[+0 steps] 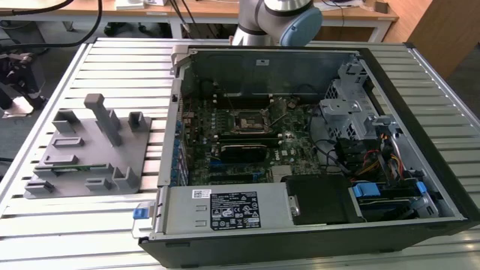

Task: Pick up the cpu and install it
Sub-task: 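Pick up the cpu and move it towards the insertion slot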

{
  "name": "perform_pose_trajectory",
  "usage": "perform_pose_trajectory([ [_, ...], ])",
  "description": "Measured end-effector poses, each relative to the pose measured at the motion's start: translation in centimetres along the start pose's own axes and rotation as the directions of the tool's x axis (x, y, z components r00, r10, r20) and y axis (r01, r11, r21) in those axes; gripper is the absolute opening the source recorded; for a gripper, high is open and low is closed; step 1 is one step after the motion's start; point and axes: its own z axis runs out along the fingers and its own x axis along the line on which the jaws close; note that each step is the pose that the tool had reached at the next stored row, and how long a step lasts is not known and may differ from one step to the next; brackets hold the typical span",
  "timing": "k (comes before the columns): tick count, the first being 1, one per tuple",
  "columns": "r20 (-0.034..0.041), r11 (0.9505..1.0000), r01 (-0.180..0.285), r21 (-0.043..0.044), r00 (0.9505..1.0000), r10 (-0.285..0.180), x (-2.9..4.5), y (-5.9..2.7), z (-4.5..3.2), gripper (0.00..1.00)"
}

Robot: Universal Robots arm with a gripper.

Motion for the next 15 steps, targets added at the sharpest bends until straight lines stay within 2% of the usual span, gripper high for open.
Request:
perform_pose_trajectory([
  [15,0.0013,1.0,0.0,0.0,1.0,0.0,0.01,0.04,-1.63,0.54],
])
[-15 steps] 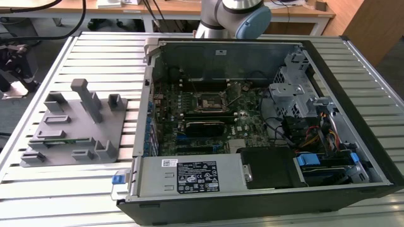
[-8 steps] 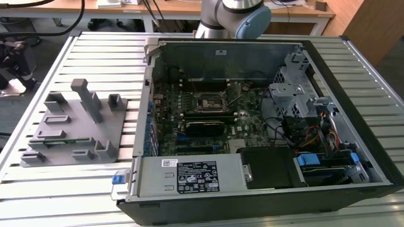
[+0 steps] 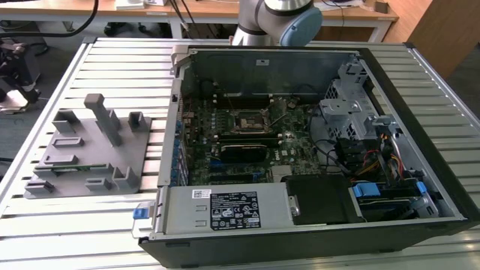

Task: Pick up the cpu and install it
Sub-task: 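Pick up the cpu and move it towards the insertion slot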

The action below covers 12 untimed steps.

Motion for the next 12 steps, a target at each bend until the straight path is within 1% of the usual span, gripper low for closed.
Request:
perform_pose_trajectory([
  [12,0.0008,1.0,0.0,-0.0001,1.0,0.0,0.01,0.04,-1.36,0.54],
])
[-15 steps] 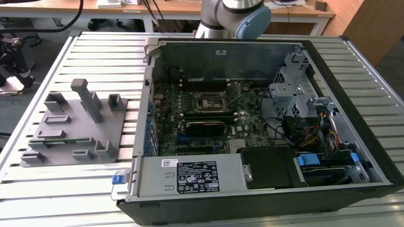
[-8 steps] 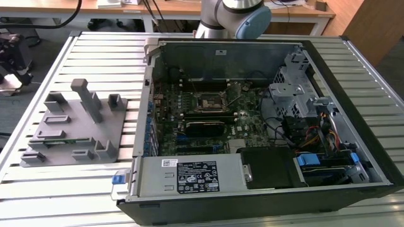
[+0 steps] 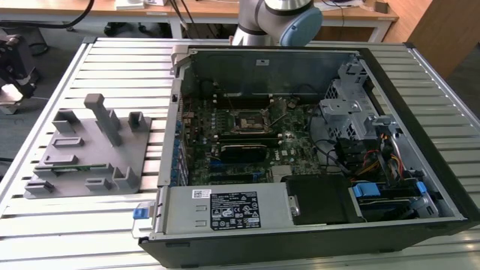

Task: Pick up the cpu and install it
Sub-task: 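Pick up the cpu and move it towards the insertion slot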

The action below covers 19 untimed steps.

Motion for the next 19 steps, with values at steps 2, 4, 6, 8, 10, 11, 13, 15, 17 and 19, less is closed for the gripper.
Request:
perform_pose_trajectory([
  [2,0.0001,1.0,0.0,0.0,1.0,0.0,0.0,0.0,-0.24,0.54],
  [4,0.0002,1.0,0.0,0.0001,1.0,0.0,0.0,0.01,-0.48,0.54],
  [6,0.0004,1.0,0.0,0.0,1.0,0.0,0.0,0.02,-0.72,0.54],
  [8,0.0005,1.0,0.0,0.0001,1.0,0.0,0.0,0.02,-0.95,0.54],
  [10,0.0007,1.0,0.0,0.0,1.0,0.0,0.0,0.03,-1.16,0.54],
  [11,0.0007,1.0,0.0,0.0001,1.0,0.0,0.0,0.03,-1.28,0.54],
  [13,0.0009,1.0,0.0,0.0,1.0,0.0,0.01,0.04,-1.51,0.54],
  [15,0.0011,1.0,0.0,0.0,1.0,0.0,0.01,0.04,-1.75,0.54],
  [17,0.0011,1.0,0.0,0.0,1.0,0.0,0.01,0.05,-1.95,0.54],
  [19,0.0011,1.0,0.0,0.0,1.0,0.0,0.01,0.05,-2.11,0.54],
])
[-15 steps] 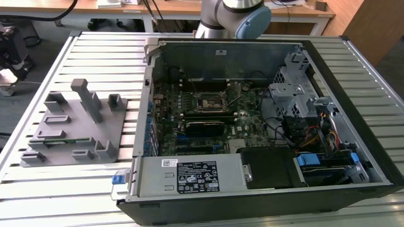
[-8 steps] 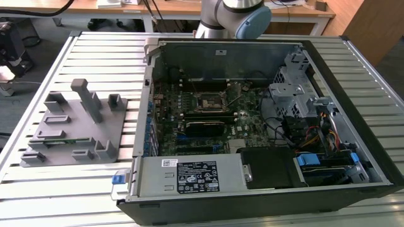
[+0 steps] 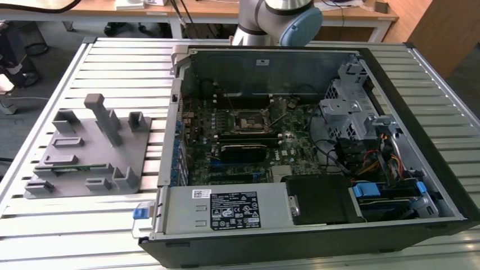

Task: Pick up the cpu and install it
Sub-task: 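Pick up the cpu and move it towards the insertion slot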

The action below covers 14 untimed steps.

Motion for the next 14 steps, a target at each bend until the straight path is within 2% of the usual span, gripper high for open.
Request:
perform_pose_trajectory([
  [7,-0.0002,1.0,0.0,0.0001,1.0,0.0,-0.17,0.01,-0.24,0.54],
  [11,-0.0001,1.0,0.0,0.0003,1.0,0.0,-0.68,0.01,-0.24,0.54],
  [14,0.0,1.0,0.0,0.0002,1.0,0.0,-1.35,0.02,-0.24,0.54],
])
